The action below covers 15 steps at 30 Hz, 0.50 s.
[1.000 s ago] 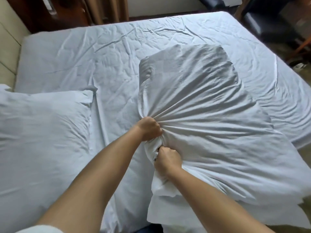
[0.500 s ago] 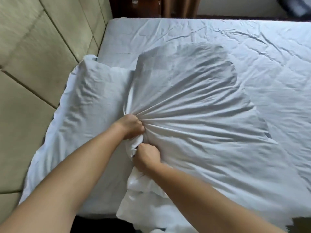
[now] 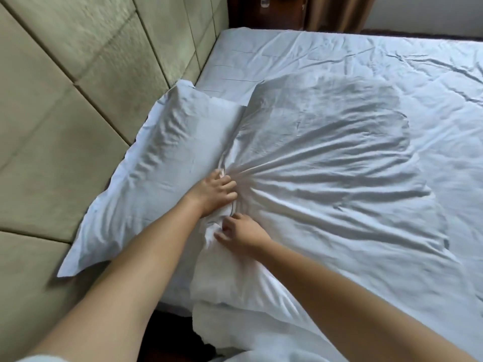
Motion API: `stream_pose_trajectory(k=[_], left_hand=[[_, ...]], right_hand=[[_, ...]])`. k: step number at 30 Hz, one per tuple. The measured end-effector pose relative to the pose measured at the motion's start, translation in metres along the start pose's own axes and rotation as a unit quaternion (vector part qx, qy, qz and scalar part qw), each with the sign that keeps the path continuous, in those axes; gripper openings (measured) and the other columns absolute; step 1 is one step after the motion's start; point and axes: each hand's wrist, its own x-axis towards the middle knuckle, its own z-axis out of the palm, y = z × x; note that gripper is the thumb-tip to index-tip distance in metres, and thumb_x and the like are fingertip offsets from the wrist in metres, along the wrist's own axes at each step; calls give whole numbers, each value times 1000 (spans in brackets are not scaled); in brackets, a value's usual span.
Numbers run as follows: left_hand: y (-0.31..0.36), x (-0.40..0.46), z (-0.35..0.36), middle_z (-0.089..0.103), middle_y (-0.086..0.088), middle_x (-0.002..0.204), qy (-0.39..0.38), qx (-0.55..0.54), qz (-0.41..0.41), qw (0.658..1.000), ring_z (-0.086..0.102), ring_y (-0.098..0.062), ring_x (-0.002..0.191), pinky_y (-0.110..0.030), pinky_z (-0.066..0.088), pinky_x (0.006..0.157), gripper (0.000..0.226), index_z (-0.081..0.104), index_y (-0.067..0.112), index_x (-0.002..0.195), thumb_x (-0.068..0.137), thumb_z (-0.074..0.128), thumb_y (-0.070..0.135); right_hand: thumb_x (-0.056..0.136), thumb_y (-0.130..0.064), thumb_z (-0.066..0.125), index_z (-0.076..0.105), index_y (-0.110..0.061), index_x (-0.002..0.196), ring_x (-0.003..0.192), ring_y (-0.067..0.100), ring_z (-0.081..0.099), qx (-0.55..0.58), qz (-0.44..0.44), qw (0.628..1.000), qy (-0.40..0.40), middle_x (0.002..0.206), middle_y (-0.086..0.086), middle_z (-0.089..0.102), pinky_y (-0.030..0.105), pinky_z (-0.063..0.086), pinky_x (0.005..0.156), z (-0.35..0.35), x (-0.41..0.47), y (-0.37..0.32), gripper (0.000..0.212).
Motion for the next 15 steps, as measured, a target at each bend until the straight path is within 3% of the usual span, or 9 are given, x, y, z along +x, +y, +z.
stream_pose_trajectory(k=[2, 3, 5, 7, 10, 15], left_hand=[[14, -15, -9, 67, -6, 106, -5, -45, -99, 994, 65, -24, 101, -38, 46, 86, 39, 72, 22, 89, 74, 37, 13], [24, -20, -14, 60, -8, 126, -24, -72, -151, 986, 55, -23, 120, -40, 44, 93, 43, 69, 22, 108, 80, 37, 13], [49, -27, -28, 26, -3, 156, -141, -178, -248, 942, 22, -18, 144, -44, 27, 109, 49, 40, 24, 141, 93, 37, 17], [81, -28, -41, 10, 3, 160, -191, -270, -340, 881, 12, -16, 146, -45, 18, 115, 52, 23, 26, 149, 98, 27, 33], [144, -27, -51, 1, 5, 161, -214, -360, -417, 807, 1, -16, 148, -48, 8, 118, 60, 8, 25, 153, 97, 12, 48], [188, -31, -66, -9, 10, 160, -254, -380, -481, 748, -7, -14, 147, -50, 6, 118, 54, -1, 32, 152, 102, 14, 43]], right_hand=[[88, -50, 46, 60, -16, 122, 127, 28, 42, -132, -115, 982, 73, 131, 8, 52, 34, 23, 105, -11, -13, 23, 50], [86, -54, 44, 54, -20, 132, 137, 29, 33, -181, -142, 968, 98, 144, 9, 43, 36, 11, 111, -17, -21, 37, 59], [85, -64, 41, 20, -29, 151, 148, 24, -2, -219, -77, 970, 65, 161, 7, 4, 43, -13, 115, -27, -40, 66, 77], [82, -75, 36, -2, -34, 152, 147, 20, -17, -218, 5, 976, 13, 160, 7, -15, 50, -16, 115, -34, -56, 93, 90], [77, -82, 32, -8, -33, 151, 146, 20, -18, -211, 13, 977, -20, 159, 8, -18, 52, -12, 116, -38, -73, 110, 97], [81, -79, 31, -5, -34, 152, 147, 21, -17, -215, -40, 976, -3, 159, 5, -16, 52, -13, 116, -39, -88, 113, 91]])
